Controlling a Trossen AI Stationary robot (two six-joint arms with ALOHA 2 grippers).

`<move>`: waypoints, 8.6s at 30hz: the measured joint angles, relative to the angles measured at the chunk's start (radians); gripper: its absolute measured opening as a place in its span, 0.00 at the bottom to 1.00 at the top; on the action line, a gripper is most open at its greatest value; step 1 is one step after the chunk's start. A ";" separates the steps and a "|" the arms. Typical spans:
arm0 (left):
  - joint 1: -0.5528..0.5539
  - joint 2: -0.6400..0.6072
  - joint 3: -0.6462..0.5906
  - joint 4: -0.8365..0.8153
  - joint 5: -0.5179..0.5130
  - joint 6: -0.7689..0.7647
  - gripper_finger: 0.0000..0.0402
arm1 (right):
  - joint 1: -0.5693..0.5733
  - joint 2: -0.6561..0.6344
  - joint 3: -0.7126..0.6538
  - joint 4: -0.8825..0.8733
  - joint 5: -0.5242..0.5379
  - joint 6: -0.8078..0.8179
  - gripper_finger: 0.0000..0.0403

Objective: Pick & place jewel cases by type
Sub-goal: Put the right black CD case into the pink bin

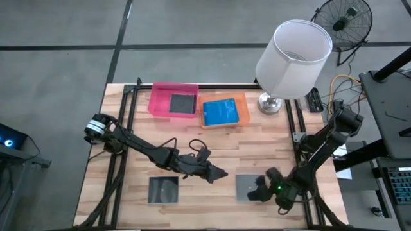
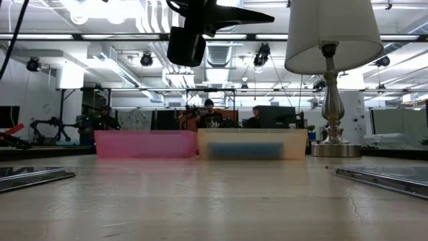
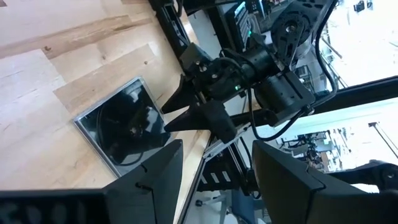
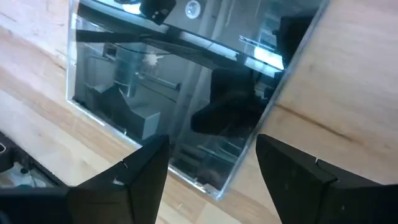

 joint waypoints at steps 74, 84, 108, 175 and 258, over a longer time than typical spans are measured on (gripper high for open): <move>-0.205 0.043 -0.002 -0.453 -0.217 -0.843 0.43 | -0.329 -0.011 0.053 0.199 -0.047 -0.676 0.58; -0.216 0.191 0.055 -0.316 -0.216 -0.907 0.43 | -0.329 -0.011 0.052 0.158 -0.062 -0.674 0.58; -0.215 0.312 0.145 -0.335 -0.180 -0.958 0.02 | -0.329 -0.011 0.052 0.040 -0.062 -0.669 0.58; -0.010 0.312 0.141 -0.437 -0.032 -0.698 0.00 | -0.309 0.151 0.105 0.215 -0.147 -0.535 0.58; -0.055 0.334 0.142 -0.465 0.021 -0.722 0.00 | -0.391 0.104 0.072 0.094 0.023 -0.513 0.58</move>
